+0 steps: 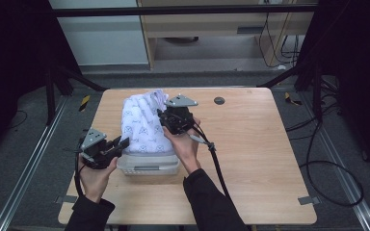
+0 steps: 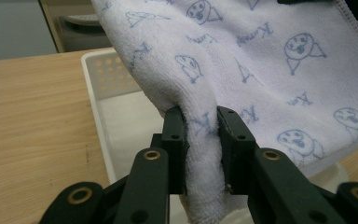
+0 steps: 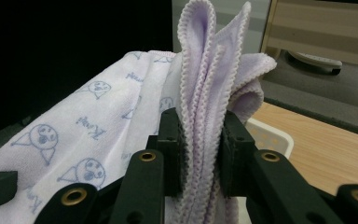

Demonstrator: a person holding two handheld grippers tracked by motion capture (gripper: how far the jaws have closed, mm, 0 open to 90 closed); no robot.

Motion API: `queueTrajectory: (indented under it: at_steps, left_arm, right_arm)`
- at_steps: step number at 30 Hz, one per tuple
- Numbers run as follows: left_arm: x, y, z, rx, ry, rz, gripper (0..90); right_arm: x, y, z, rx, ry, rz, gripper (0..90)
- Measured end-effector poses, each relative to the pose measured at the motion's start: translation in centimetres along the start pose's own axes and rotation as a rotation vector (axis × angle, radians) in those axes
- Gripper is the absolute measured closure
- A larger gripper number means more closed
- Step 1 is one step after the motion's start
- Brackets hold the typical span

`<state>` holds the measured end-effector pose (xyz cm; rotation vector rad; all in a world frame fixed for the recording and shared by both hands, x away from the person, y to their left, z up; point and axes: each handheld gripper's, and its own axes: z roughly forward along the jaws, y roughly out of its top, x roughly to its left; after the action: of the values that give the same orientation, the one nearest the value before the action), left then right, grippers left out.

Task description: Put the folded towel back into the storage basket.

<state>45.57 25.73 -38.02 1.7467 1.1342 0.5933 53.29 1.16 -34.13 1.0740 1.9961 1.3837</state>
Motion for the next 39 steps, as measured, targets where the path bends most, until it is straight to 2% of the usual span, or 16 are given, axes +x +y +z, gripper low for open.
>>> queueTrajectory:
  at_steps: [8, 18, 23, 27, 39]
  left_arm:
    - [1.0, -0.7, 0.9, 0.036, 0.016, -0.013, 73.7]
    - [1.9, -1.4, 1.9, 0.074, 0.022, -0.026, 73.7]
    - [2.2, -1.7, 2.3, 0.088, 0.02, -0.033, 73.7]
    - [2.2, -2.0, 2.7, 0.106, 0.023, -0.024, 73.7]
    - [2.0, -2.7, 3.9, 0.142, 0.03, -0.012, 73.6]
  right_arm:
    - [0.1, -1.2, 1.9, 0.027, 0.003, 0.012, 73.5]
    - [0.1, -2.2, 3.6, 0.059, -0.007, 0.002, 73.4]
    - [0.0, -2.7, 4.2, 0.07, -0.007, 0.005, 73.4]
    - [-0.2, -3.2, 4.5, 0.084, -0.007, 0.025, 73.4]
    - [-0.6, -4.2, 5.3, 0.111, -0.014, 0.033, 73.2]
